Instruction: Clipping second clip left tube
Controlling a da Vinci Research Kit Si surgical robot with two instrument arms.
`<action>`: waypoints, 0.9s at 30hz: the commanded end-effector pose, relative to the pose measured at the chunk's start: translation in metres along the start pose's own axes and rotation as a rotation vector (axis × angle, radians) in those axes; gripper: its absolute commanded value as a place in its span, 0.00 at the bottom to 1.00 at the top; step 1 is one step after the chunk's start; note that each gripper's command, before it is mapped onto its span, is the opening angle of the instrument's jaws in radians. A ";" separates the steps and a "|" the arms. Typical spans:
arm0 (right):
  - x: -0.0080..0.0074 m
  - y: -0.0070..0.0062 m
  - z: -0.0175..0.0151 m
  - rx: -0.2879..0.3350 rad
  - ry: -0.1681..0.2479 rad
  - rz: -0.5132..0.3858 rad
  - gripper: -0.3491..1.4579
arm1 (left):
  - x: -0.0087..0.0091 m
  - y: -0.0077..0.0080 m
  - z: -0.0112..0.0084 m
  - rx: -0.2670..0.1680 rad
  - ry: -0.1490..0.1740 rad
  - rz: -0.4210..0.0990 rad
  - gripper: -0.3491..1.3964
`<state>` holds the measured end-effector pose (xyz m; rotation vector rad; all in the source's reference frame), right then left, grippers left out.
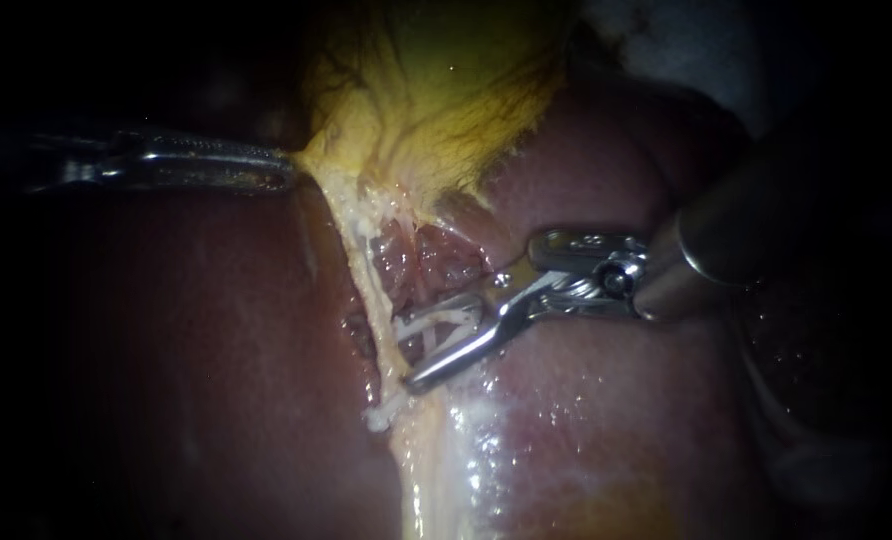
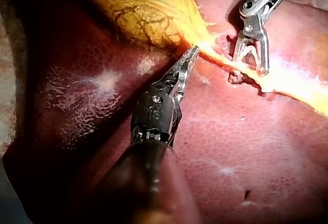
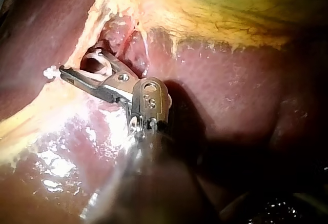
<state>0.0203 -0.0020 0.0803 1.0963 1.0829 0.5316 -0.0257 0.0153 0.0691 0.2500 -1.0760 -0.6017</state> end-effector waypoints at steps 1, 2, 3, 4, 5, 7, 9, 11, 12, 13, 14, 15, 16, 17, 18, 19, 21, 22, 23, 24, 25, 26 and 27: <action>0.0000 0.0000 0.0003 0.005 0.006 0.000 0.52 | 0.0000 0.0000 0.0000 -0.001 0.000 0.000 0.00; 0.0001 -0.0001 0.0005 0.009 0.011 0.001 0.52 | 0.0000 0.0000 0.0000 -0.001 0.000 0.000 0.00; 0.0001 -0.0002 0.0006 0.011 0.012 0.007 0.52 | 0.0000 0.0000 0.0000 -0.001 0.000 0.000 0.00; 0.0002 -0.0002 0.0008 0.015 0.016 0.007 0.52 | 0.0000 0.0000 0.0000 -0.001 0.000 0.000 0.00; 0.0002 -0.0004 0.0010 0.020 0.020 0.006 0.52 | 0.0000 0.0000 0.0000 -0.001 0.000 0.000 0.00; 0.0002 -0.0007 0.0014 0.033 0.028 0.006 0.52 | 0.0000 0.0000 0.0001 -0.001 0.000 0.000 0.00; 0.0003 -0.0011 0.0018 0.048 0.035 0.011 0.52 | 0.0000 0.0000 0.0001 -0.001 0.000 0.000 0.00; 0.0004 -0.0016 0.0022 0.068 0.046 0.011 0.52 | 0.0000 0.0000 0.0001 -0.001 0.000 0.000 0.00; 0.0005 -0.0019 0.0023 0.075 0.049 0.011 0.52 | 0.0000 0.0000 0.0001 -0.001 0.000 0.000 0.00; 0.0006 -0.0022 0.0025 0.081 0.052 0.012 0.52 | 0.0000 0.0000 0.0002 -0.001 0.000 0.000 0.00; 0.0007 -0.0027 0.0027 0.088 0.054 0.012 0.52 | 0.0000 0.0000 0.0002 -0.001 0.000 0.000 0.00; 0.0008 -0.0030 0.0029 0.093 0.055 0.012 0.52 | 0.0000 0.0000 0.0002 -0.001 0.000 0.000 0.00; 0.0009 -0.0034 0.0030 0.101 0.057 0.013 0.52 | 0.0000 0.0000 0.0002 -0.001 0.000 0.000 0.00; 0.0011 -0.0038 0.0032 0.109 0.055 0.013 0.52 | 0.0000 0.0000 0.0002 -0.001 0.000 0.000 0.00; 0.0012 -0.0042 0.0033 0.117 0.053 0.012 0.51 | 0.0000 0.0001 0.0002 -0.001 0.000 0.000 0.00; 0.0012 -0.0045 0.0035 0.123 0.052 0.012 0.51 | 0.0000 0.0001 0.0002 -0.001 0.000 0.000 0.00; 0.0013 -0.0052 0.0037 0.136 0.047 0.011 0.50 | 0.0000 0.0001 0.0002 -0.001 0.000 0.000 0.00; 0.0014 -0.0054 0.0038 0.141 0.046 0.010 0.50 | 0.0000 0.0001 0.0002 -0.001 0.000 0.000 0.00; 0.0014 -0.0057 0.0039 0.145 0.043 0.010 0.49 | 0.0000 0.0001 0.0002 -0.001 0.000 0.000 0.00; 0.0015 -0.0059 0.0041 0.148 0.041 0.010 0.48 | 0.0000 0.0001 0.0002 -0.001 0.000 0.000 0.00; 0.0015 -0.0060 0.0042 0.149 0.041 0.010 0.48 | 0.0000 0.0001 0.0002 -0.001 0.000 0.000 0.00; 0.0016 -0.0061 0.0042 0.149 0.041 0.010 0.47 | 0.0000 0.0001 0.0002 -0.001 0.000 0.000 0.00; 0.0018 -0.0063 0.0042 0.149 0.042 0.011 0.45 | 0.0000 0.0001 0.0002 -0.001 0.000 0.000 0.00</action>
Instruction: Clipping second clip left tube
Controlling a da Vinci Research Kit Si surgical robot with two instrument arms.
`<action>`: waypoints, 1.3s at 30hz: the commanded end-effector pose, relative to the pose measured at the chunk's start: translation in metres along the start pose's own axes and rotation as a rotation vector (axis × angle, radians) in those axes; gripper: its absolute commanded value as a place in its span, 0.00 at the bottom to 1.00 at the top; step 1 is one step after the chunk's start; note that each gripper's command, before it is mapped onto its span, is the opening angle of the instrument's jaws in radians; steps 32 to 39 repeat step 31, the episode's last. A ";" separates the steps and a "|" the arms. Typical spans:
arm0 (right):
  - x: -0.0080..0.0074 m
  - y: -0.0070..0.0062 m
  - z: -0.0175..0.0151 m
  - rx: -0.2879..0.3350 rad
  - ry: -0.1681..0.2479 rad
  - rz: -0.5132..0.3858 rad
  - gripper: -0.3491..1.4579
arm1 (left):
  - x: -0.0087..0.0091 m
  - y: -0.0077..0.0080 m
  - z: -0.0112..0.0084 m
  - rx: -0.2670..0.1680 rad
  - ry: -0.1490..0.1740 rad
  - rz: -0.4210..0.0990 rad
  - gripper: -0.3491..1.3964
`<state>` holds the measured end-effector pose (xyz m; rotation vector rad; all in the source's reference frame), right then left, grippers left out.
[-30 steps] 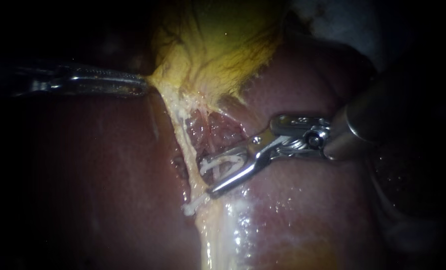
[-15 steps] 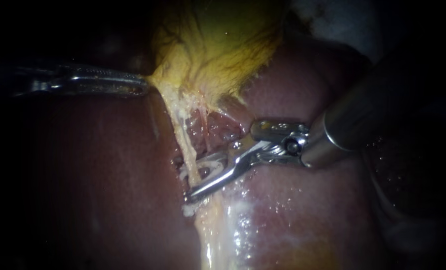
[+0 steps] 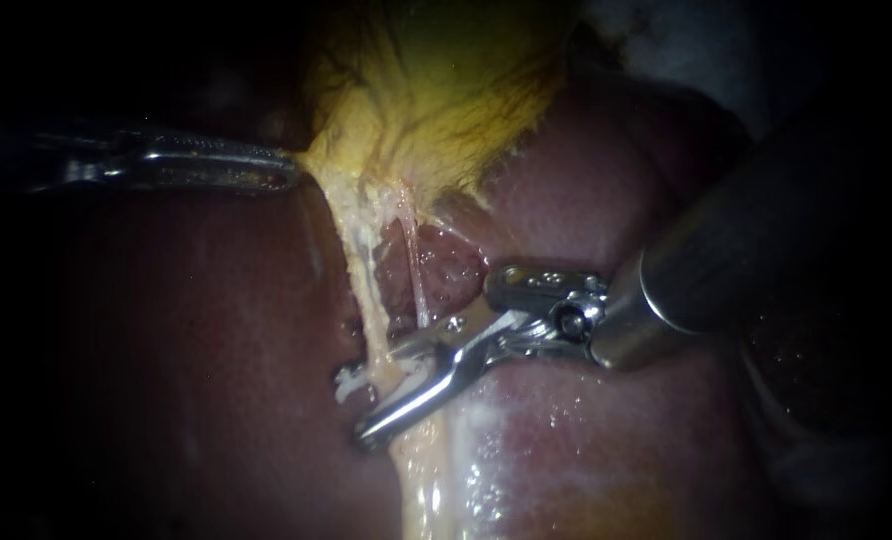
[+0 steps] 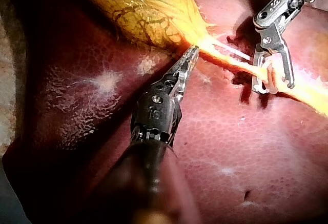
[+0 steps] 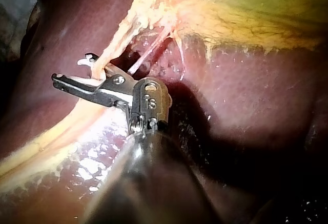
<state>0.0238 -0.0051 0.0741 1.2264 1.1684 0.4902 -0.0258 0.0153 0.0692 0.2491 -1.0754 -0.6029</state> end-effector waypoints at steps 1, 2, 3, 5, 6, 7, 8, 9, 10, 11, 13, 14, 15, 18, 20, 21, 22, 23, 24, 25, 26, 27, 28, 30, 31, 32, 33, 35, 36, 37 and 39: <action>0.0001 0.0000 0.0000 0.000 0.001 0.001 0.42 | 0.0000 0.0000 0.0000 0.001 0.000 0.000 0.00; 0.0003 -0.0001 -0.0001 0.000 0.001 0.014 0.39 | 0.0000 0.0000 0.0000 0.001 0.000 0.000 0.00; 0.0005 -0.0001 -0.0001 0.000 0.002 0.015 0.35 | 0.0000 0.0000 0.0000 0.001 0.000 0.000 0.00; 0.0009 -0.0002 -0.0003 0.001 0.002 0.023 0.28 | 0.0000 0.0000 0.0000 0.001 0.000 0.000 0.00; 0.0011 -0.0003 -0.0004 0.001 0.002 0.030 0.23 | 0.0000 0.0000 0.0000 0.001 0.000 0.000 0.00; 0.0012 -0.0003 -0.0004 0.002 0.003 0.030 0.19 | 0.0000 0.0000 0.0000 0.001 0.000 0.000 0.00; 0.0012 -0.0003 -0.0004 0.001 0.002 0.037 0.17 | 0.0000 0.0000 0.0000 0.001 0.000 0.000 0.00; 0.0012 -0.0003 -0.0004 0.001 0.002 0.042 0.14 | 0.0000 0.0000 0.0000 0.001 0.000 0.000 0.00; 0.0012 -0.0003 -0.0004 0.001 0.001 0.048 0.11 | 0.0000 0.0000 0.0000 0.001 0.000 0.000 0.00; 0.0011 -0.0002 -0.0004 0.001 0.001 0.054 0.08 | 0.0000 0.0000 0.0000 0.001 0.000 0.000 0.00; 0.0011 -0.0001 -0.0004 -0.001 -0.002 0.089 0.00 | 0.0000 0.0000 0.0000 0.001 0.000 0.000 0.00; 0.0010 -0.0001 -0.0004 0.001 -0.001 0.094 0.00 | 0.0000 0.0000 0.0000 0.001 0.000 0.000 0.00; 0.0010 0.0000 -0.0004 0.001 -0.001 0.094 0.00 | 0.0000 0.0000 0.0000 0.001 0.000 0.000 0.00; 0.0010 0.0001 -0.0006 -0.015 -0.019 0.093 0.00 | 0.0000 0.0000 0.0000 0.001 0.000 0.000 0.00; 0.0009 0.0002 -0.0007 -0.027 -0.032 0.093 0.00 | 0.0000 0.0000 0.0000 0.001 0.000 0.000 0.00; 0.0009 0.0002 -0.0008 -0.030 -0.037 0.093 0.00 | 0.0000 0.0000 0.0000 0.001 0.000 0.000 0.00; 0.0008 0.0002 -0.0008 -0.030 -0.037 0.092 0.00 | 0.0000 0.0000 0.0000 0.001 0.000 0.000 0.00; 0.0008 0.0003 -0.0009 -0.030 -0.037 0.092 0.00 | 0.0000 0.0000 0.0000 0.001 0.000 0.000 0.00; 0.0008 0.0003 -0.0009 -0.030 -0.037 0.092 0.00 | 0.0000 0.0000 0.0000 0.001 0.000 0.000 0.00; 0.0008 0.0003 -0.0009 -0.030 -0.037 0.092 0.00 | 0.0000 0.0000 0.0000 0.001 0.000 0.000 0.00; 0.0007 0.0004 -0.0009 -0.031 -0.037 0.092 0.00 | 0.0000 0.0000 0.0000 0.001 0.000 0.000 0.00; 0.0007 0.0004 -0.0009 -0.031 -0.037 0.091 0.00 | 0.0000 0.0000 0.0000 0.001 0.000 0.000 0.00; 0.0007 0.0004 -0.0009 -0.031 -0.038 0.091 0.00 | 0.0000 0.0000 0.0000 0.001 0.000 0.000 0.00; 0.0006 0.0005 -0.0009 -0.031 -0.038 0.091 0.00 | 0.0000 0.0001 0.0000 0.001 0.000 0.000 0.00; 0.0006 0.0006 -0.0009 -0.031 -0.038 0.091 0.00 | 0.0000 0.0001 0.0000 0.001 0.000 0.000 0.00; 0.0006 0.0006 -0.0009 -0.031 -0.038 0.091 0.00 | 0.0000 0.0001 0.0000 0.001 0.000 0.000 0.00; 0.0006 0.0006 -0.0009 -0.031 -0.038 0.091 0.00 | 0.0000 0.0001 0.0000 0.001 0.000 0.000 0.00; 0.0006 0.0006 -0.0009 -0.031 -0.038 0.091 0.00 | 0.0000 0.0001 0.0000 0.001 0.000 0.000 0.00; 0.0006 0.0006 -0.0009 -0.031 -0.038 0.091 0.00 | 0.0000 0.0001 0.0000 0.001 0.000 0.000 0.00; 0.0006 0.0006 -0.0009 -0.031 -0.038 0.091 0.00 | 0.0000 0.0001 0.0000 0.001 0.000 0.000 0.00; 0.0006 0.0006 -0.0009 -0.031 -0.038 0.091 0.00 | 0.0000 0.0001 0.0000 0.001 0.000 0.000 0.00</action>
